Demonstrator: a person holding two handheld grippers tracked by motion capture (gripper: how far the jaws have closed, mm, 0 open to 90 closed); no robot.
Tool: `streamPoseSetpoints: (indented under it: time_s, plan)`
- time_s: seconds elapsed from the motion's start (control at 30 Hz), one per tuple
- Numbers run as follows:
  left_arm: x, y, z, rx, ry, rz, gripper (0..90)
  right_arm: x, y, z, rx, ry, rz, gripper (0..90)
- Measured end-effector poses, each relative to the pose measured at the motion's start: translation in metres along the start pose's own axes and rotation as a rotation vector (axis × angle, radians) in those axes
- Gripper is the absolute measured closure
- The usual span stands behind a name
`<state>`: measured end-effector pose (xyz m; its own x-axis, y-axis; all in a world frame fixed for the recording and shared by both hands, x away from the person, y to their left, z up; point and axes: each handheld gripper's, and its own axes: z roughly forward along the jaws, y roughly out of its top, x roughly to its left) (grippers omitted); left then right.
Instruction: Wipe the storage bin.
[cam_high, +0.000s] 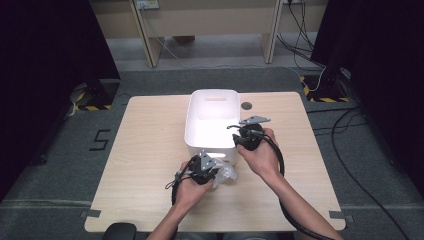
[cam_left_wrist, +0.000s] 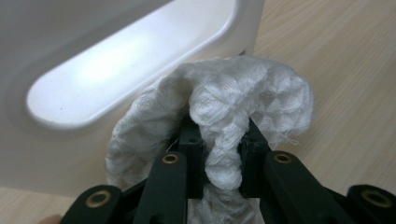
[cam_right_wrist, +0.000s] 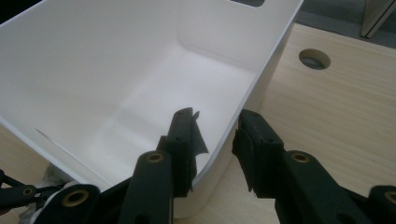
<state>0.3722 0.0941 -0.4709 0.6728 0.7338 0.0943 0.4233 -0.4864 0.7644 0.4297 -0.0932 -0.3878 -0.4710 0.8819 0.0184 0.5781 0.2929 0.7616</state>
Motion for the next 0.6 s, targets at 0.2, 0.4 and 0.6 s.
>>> streamPoseSetpoints:
  time_s: [0.2, 0.4, 0.6]
  plan:
    - [-0.001, 0.004, -0.004, -0.013, -0.001, -0.001, 76.1, 0.000, 0.000, 0.000, -0.003, 0.003, 0.005, 67.4]
    - [-0.001, 0.006, -0.007, -0.020, 0.001, -0.004, 76.1, 0.001, 0.000, 0.000, -0.002, 0.002, 0.002, 67.4]
    - [-0.002, 0.011, -0.012, -0.035, 0.001, -0.002, 76.1, 0.001, 0.000, 0.001, -0.002, 0.002, 0.006, 67.3]
